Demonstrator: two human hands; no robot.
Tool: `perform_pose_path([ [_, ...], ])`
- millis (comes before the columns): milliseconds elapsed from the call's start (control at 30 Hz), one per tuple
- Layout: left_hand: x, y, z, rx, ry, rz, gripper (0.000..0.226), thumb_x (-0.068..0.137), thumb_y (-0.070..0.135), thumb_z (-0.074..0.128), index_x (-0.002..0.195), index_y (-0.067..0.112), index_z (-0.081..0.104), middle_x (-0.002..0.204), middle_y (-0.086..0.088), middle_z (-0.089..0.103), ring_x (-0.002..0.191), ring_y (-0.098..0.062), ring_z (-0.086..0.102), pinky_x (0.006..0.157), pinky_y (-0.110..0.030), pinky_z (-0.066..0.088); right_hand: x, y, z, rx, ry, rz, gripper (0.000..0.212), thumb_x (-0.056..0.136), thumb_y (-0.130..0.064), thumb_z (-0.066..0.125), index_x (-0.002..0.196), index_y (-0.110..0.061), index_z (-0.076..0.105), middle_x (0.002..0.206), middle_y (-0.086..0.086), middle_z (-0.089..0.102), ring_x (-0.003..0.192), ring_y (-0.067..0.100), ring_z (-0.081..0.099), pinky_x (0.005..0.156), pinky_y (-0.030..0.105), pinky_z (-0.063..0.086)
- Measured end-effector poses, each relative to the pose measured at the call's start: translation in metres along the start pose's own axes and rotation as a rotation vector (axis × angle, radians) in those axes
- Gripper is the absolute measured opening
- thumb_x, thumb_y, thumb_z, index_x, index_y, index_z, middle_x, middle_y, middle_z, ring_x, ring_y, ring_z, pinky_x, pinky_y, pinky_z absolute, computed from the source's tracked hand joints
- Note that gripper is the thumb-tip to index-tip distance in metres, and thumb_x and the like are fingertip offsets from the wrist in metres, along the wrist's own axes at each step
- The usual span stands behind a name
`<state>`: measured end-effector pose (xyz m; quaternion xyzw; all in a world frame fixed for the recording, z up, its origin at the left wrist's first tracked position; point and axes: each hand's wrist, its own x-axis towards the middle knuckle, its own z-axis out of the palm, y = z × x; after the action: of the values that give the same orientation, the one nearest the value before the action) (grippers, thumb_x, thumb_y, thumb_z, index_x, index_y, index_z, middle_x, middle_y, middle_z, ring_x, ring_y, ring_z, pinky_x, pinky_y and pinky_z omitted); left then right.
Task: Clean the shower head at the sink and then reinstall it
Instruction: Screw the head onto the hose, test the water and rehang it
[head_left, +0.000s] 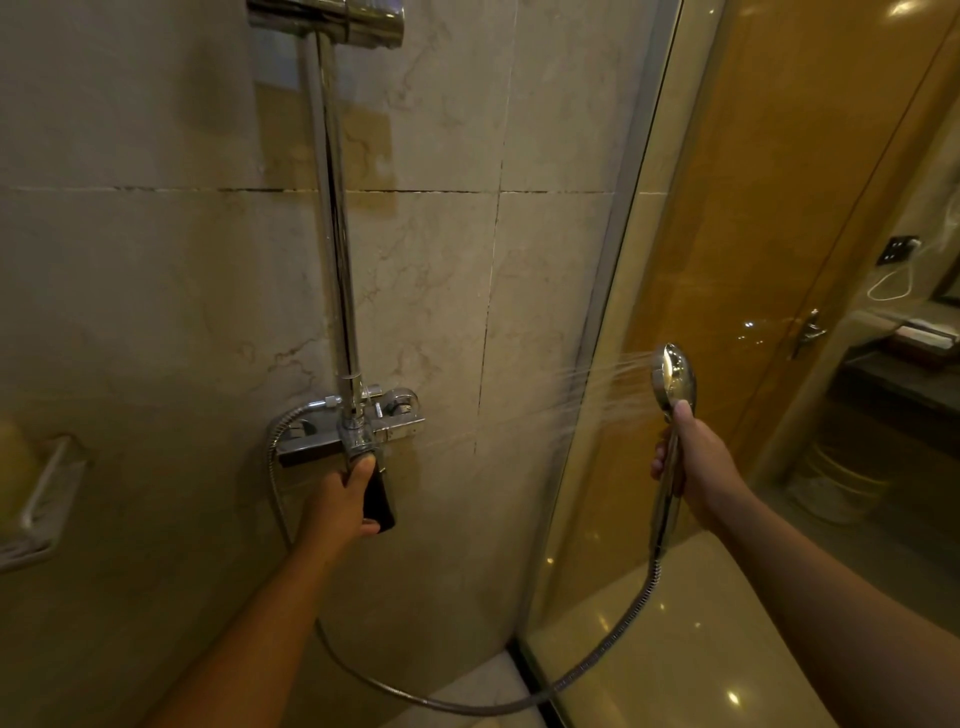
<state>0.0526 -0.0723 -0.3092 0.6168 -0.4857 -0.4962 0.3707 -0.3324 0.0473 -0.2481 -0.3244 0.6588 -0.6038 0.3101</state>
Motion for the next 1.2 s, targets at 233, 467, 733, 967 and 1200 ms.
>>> perform_pose_path([
  [233, -0.002, 0.001, 0.002, -0.032, 0.002, 0.010, 0.041, 0.096, 0.044, 0.054, 0.110, 0.007, 0.048, 0.125, -0.028, 0.054, 0.111, -0.048, 0.059, 0.076, -0.053, 0.061, 0.000, -0.002, -0.001, -0.001, 0.012, -0.011, 0.045, 0.100, -0.056, 0.041, 0.099, -0.014, 0.056, 0.079, 0.005, 0.055, 0.070, 0.021, 0.054, 0.069, 0.039, 0.049],
  [467, -0.003, 0.000, 0.000, 0.046, 0.000, 0.038, 0.037, 0.095, 0.045, 0.053, 0.109, 0.010, 0.048, 0.126, -0.028, 0.055, 0.112, -0.049, 0.059, 0.074, -0.053, 0.061, 0.004, -0.001, -0.004, -0.015, 0.013, -0.009, 0.047, 0.097, -0.060, 0.043, 0.100, -0.015, 0.057, 0.081, 0.005, 0.055, 0.073, 0.023, 0.054, 0.072, 0.042, 0.049],
  [733, -0.004, -0.008, 0.001, 0.148, 0.013, 0.100, 0.035, 0.093, 0.035, 0.063, 0.108, 0.004, 0.056, 0.114, -0.020, 0.064, 0.101, -0.039, 0.066, 0.076, -0.048, 0.060, 0.004, -0.004, 0.000, -0.015, 0.013, -0.011, 0.050, 0.099, -0.058, 0.041, 0.106, -0.011, 0.057, 0.079, 0.006, 0.055, 0.070, 0.021, 0.054, 0.068, 0.039, 0.049],
  [967, -0.003, -0.023, 0.005, 0.247, 0.039, 0.221, 0.031, 0.092, 0.032, 0.064, 0.104, 0.003, 0.064, 0.102, -0.018, 0.070, 0.093, -0.032, 0.067, 0.067, -0.030, 0.046, 0.007, -0.005, 0.000, -0.025, -0.001, -0.022, 0.054, 0.097, -0.061, 0.043, 0.108, -0.010, 0.057, 0.082, 0.007, 0.055, 0.071, 0.021, 0.055, 0.070, 0.040, 0.050],
  [1200, 0.002, -0.024, 0.004, 0.237, 0.045, 0.268, 0.027, 0.091, 0.027, 0.068, 0.103, 0.002, 0.066, 0.100, -0.019, 0.072, 0.092, -0.032, 0.068, 0.072, -0.033, 0.045, 0.010, -0.004, 0.006, -0.008, 0.000, -0.001, 0.049, 0.100, -0.056, 0.042, 0.107, -0.009, 0.056, 0.082, 0.007, 0.054, 0.071, 0.021, 0.054, 0.069, 0.038, 0.049],
])
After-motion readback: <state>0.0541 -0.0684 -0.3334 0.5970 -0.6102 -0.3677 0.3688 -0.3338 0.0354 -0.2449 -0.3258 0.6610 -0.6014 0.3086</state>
